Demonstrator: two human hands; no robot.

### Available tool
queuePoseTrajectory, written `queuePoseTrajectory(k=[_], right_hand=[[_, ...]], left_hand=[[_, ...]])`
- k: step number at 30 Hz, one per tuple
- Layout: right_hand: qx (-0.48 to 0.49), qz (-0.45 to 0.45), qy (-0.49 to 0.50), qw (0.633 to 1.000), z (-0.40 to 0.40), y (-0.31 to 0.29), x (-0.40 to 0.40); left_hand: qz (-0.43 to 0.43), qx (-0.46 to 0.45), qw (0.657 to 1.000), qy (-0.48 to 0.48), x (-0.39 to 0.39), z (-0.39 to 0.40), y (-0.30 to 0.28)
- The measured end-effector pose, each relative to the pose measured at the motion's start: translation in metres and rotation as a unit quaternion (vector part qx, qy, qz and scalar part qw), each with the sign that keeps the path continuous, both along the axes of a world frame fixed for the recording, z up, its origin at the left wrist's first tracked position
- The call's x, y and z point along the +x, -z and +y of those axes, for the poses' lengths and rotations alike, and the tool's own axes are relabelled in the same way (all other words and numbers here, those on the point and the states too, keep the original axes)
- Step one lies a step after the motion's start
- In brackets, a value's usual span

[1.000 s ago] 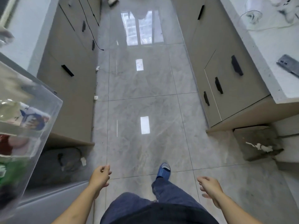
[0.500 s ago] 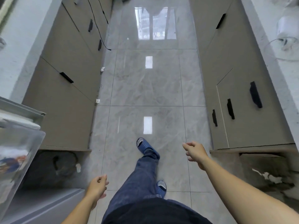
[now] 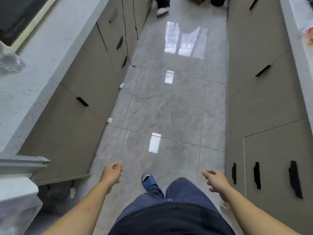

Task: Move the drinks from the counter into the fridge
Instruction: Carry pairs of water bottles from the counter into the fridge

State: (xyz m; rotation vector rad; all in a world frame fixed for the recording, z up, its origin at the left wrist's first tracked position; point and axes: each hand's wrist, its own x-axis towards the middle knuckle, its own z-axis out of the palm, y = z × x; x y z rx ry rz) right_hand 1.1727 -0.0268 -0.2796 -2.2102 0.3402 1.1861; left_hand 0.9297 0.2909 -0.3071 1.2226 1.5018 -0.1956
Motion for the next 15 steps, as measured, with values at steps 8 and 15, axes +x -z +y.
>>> queuePoseTrajectory(k=[8,15], right_hand=[[-0.042,0.028,-0.096,0.994,0.064,0.013,0.094],[-0.03,0.034,-0.225,0.973,0.168,0.022,0.195]], left_hand=[[-0.03,0.022,0.997,-0.073,0.073,0.053,-0.002],[0.022,0.025,0.975,-0.22,0.083,0.054,-0.011]])
